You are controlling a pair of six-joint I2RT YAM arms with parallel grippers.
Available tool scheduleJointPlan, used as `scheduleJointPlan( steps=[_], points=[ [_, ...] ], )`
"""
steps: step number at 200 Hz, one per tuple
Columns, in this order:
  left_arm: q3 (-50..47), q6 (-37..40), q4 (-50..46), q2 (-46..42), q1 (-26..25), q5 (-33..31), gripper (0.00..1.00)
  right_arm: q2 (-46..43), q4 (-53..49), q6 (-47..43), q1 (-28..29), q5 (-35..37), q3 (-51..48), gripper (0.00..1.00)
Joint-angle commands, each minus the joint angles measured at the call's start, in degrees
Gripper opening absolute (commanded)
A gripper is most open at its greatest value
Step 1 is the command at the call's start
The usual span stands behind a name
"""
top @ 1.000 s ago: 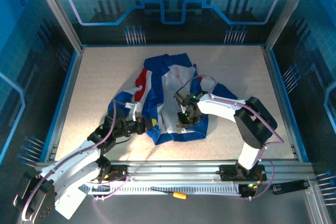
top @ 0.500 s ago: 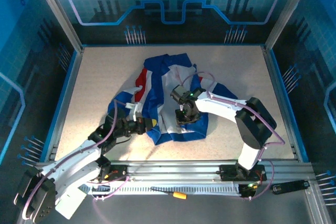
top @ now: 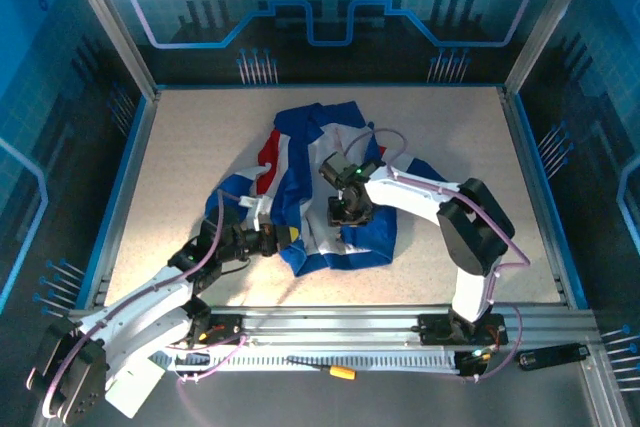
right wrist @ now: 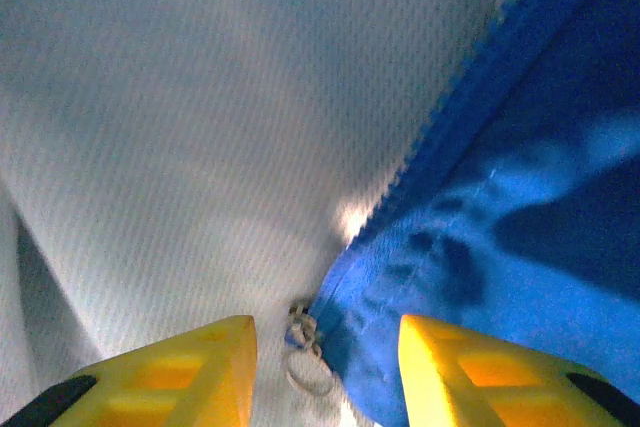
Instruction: Zip up the jacket
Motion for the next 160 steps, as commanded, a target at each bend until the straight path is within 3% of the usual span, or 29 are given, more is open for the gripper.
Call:
scheduleJointPlan(
  steps=[1,47,93,160],
  points=[
    [-0.4,1.2,-0.1,-0.6,0.1,0.6,0.0,3.6,-4.6,0.7,-0.8,3.5,3.4,0.43],
    [-0.8,1.3,0.1,-0.9,0.0,0.6,0.0,7.3,-6.9,-0.4,-0.8,5.5,5.9,0.43],
    [-0.7,1.4,-0.7,-1.4,0.0,0.6,0.0,4.9,-6.8,-1.1,-0.8,7.2,5.1,0.34],
    [0.7,2.5,-4.1,-3.0,0.0,0.2,0.0,-0.6,-7.8,-3.7,-2.5,8.8,1.2,0.02]
  ],
)
